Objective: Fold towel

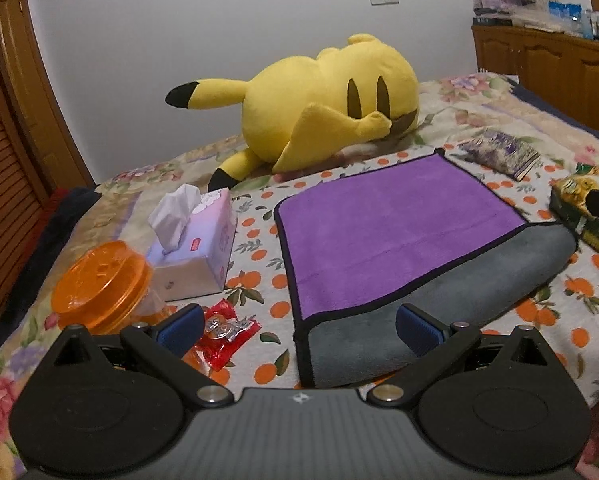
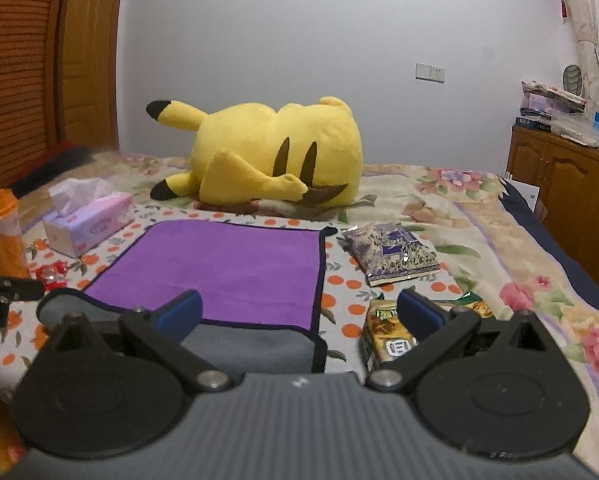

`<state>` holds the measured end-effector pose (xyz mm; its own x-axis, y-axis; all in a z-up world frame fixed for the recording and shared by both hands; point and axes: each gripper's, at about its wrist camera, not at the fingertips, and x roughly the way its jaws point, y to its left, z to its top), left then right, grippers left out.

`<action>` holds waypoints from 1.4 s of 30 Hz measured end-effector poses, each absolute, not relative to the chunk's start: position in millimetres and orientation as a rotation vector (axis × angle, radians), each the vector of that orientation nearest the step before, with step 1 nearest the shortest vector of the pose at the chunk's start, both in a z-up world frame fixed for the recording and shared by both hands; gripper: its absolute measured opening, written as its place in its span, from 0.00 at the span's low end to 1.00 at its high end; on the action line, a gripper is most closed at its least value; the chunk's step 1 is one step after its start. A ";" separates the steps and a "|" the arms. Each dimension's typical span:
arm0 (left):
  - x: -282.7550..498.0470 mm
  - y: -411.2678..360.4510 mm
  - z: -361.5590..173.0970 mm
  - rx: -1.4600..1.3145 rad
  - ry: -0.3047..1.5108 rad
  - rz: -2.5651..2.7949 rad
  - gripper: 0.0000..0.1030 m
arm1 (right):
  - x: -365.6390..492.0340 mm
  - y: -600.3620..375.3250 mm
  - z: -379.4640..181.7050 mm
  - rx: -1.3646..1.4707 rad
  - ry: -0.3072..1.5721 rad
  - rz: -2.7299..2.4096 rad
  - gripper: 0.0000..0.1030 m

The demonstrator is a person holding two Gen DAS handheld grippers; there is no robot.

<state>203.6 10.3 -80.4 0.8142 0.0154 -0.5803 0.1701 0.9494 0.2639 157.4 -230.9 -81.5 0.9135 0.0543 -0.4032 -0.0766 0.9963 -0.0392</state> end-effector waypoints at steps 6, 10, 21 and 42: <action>218.5 17.9 -87.3 0.263 0.665 -0.130 0.92 | 170.4 -231.7 -90.8 -0.066 0.441 0.083 0.99; 227.6 21.3 -93.7 0.237 0.703 -0.151 0.81 | 178.8 -232.6 -97.8 -0.068 0.470 0.103 0.93; 248.1 29.7 -112.8 0.203 0.774 -0.166 0.59 | 197.6 -241.0 -114.8 -0.028 0.573 0.157 0.84; 264.0 43.4 -126.7 0.082 0.858 -0.178 0.30 | 220.7 -265.8 -131.3 0.152 0.708 0.227 0.76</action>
<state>264.0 43.4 -126.7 0.6404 -0.1225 -0.7582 0.1887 0.9820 0.0007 220.7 -265.8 -131.3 0.7365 0.2573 -0.6255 -0.1545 0.9644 0.2148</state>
